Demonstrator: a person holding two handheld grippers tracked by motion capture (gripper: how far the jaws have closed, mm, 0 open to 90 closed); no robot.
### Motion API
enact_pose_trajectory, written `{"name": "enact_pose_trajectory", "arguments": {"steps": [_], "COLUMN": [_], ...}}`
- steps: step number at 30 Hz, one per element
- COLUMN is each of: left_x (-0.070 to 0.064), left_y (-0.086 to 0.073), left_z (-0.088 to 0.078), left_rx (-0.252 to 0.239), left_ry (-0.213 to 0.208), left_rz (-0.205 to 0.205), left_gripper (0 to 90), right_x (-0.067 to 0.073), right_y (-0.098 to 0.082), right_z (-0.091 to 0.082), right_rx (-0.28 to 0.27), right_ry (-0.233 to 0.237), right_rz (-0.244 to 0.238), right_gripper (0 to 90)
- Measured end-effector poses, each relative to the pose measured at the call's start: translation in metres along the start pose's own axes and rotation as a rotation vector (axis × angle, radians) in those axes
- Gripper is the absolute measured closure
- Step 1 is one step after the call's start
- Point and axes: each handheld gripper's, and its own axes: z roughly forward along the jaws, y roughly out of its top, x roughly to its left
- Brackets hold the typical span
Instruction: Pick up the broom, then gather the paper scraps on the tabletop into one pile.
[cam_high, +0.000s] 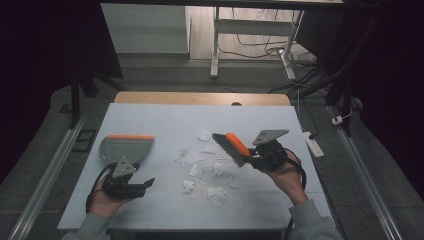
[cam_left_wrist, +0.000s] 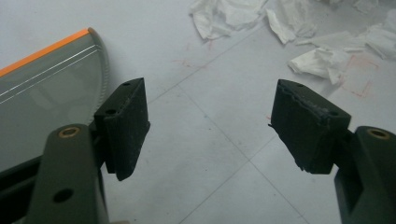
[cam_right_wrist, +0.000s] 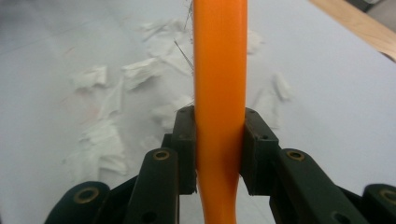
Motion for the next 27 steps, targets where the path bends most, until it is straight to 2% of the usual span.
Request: {"name": "enact_pose_trajectory", "arguments": {"steps": [3, 8, 11, 16, 22, 27], "left_x": [0.002, 0.006, 0.005, 0.005, 0.006, 0.009], "left_y": [-0.001, -0.004, -0.004, -0.005, -0.008, -0.011], "left_z": [0.0, 0.001, 0.003, 0.004, 0.007, 0.007], "left_rx": [0.001, 0.01, 0.02, 0.014, 0.011, 0.006], "left_ry": [-0.003, -0.011, -0.01, -0.017, -0.023, -0.022], "left_rz": [0.0, -0.02, -0.02, -0.015, -0.014, -0.014], "left_gripper": [27.7, 27.1, 26.4, 26.1, 26.0, 25.9], "right_x": [-0.009, -0.02, -0.028, -0.041, -0.069, -0.091], "right_y": [0.0, 0.001, 0.005, 0.016, 0.038, 0.054], "right_z": [-0.003, 0.002, 0.008, 0.017, 0.048, 0.071], "right_rx": [0.0, 0.022, 0.033, 0.06, 0.147, 0.24], "right_ry": [-0.045, -0.068, -0.07, -0.105, -0.144, -0.194], "right_rz": [0.04, 0.064, 0.089, 0.111, 0.125, 0.105], "right_gripper": [70.5, 70.5, 70.5, 70.5, 70.5, 70.5]}}
